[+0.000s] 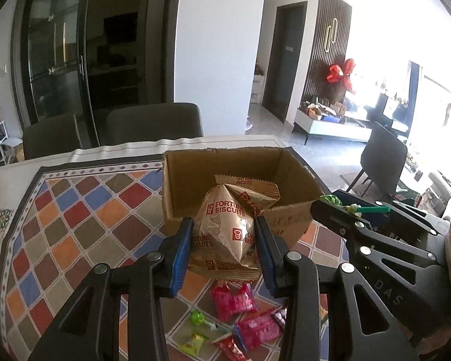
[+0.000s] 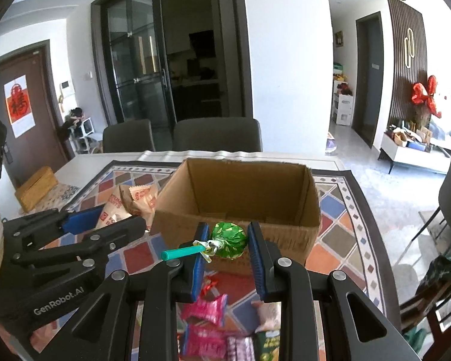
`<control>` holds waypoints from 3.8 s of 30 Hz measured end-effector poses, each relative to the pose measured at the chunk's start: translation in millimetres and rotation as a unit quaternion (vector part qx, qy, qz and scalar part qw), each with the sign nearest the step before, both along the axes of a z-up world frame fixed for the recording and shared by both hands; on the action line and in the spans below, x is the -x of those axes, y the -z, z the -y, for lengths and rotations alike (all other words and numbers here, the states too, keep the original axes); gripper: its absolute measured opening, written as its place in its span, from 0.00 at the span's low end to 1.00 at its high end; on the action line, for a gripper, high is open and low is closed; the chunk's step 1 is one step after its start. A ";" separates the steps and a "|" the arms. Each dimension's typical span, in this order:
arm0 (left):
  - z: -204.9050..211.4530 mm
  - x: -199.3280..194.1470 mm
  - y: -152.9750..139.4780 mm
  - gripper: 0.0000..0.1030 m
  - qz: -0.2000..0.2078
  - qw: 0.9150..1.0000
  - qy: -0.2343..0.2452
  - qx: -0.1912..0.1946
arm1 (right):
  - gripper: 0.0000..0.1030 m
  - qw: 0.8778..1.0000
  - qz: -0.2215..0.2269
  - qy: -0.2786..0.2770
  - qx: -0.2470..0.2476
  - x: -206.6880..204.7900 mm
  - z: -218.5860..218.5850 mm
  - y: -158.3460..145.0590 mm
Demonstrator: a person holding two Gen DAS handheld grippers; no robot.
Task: Organize snacks
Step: 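Carry biscuit bag and lollipop into the cardboard box and open both tools, then withdraw both tools from the box back over the snacks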
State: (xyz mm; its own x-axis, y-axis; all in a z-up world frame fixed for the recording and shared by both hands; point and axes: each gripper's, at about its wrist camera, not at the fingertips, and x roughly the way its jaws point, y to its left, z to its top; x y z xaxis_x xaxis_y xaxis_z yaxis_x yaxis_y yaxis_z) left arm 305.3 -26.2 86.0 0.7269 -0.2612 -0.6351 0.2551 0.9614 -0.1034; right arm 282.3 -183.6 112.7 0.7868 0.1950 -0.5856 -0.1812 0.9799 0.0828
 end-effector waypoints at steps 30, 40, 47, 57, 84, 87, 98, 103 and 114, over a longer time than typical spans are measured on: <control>21.5 -118.0 13.8 0.66 -0.094 0.994 -0.032 -0.055 | 0.52 0.994 -0.099 0.028 0.034 -121.8 24.4 18.8; 10.2 -70.5 -8.6 0.68 -0.051 0.996 -0.047 -0.059 | 0.56 0.996 -0.077 0.040 0.021 -87.0 26.5 1.0; 2.5 -23.7 -26.1 0.72 -0.014 0.997 -0.054 -0.059 | 0.57 0.998 -0.052 0.046 0.010 -47.9 25.8 -15.1; -8.5 46.6 -27.1 0.74 0.030 0.997 -0.054 -0.053 | 0.57 0.999 -0.033 0.033 0.001 12.9 12.1 -12.6; -8.2 137.4 70.1 0.75 0.015 0.998 0.002 -0.067 | 0.57 0.987 -0.096 0.125 -0.043 126.4 10.9 83.8; -6.4 138.5 82.7 0.75 0.005 0.997 0.003 -0.074 | 0.57 0.984 -0.120 0.123 -0.047 130.2 8.5 98.8; -0.7 127.1 128.0 0.75 -0.052 0.995 0.021 -0.078 | 0.56 0.966 -0.201 0.148 -0.062 128.8 15.4 149.3; 4.0 119.2 143.2 0.75 -0.070 0.994 0.031 -0.078 | 0.53 0.961 -0.220 0.150 -0.066 127.8 15.2 161.1; 12.8 99.7 162.6 0.71 -0.094 0.992 0.037 -0.071 | 0.34 0.957 -0.244 0.143 -0.069 119.5 12.3 176.7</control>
State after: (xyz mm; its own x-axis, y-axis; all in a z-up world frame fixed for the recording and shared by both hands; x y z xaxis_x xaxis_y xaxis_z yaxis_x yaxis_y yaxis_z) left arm 205.6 -39.0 -76.7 0.5737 -0.2085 -0.7921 0.3153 0.9488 -0.0214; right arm 162.8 -195.9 -64.0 0.4582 0.1153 -0.8813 0.1860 0.9572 0.2219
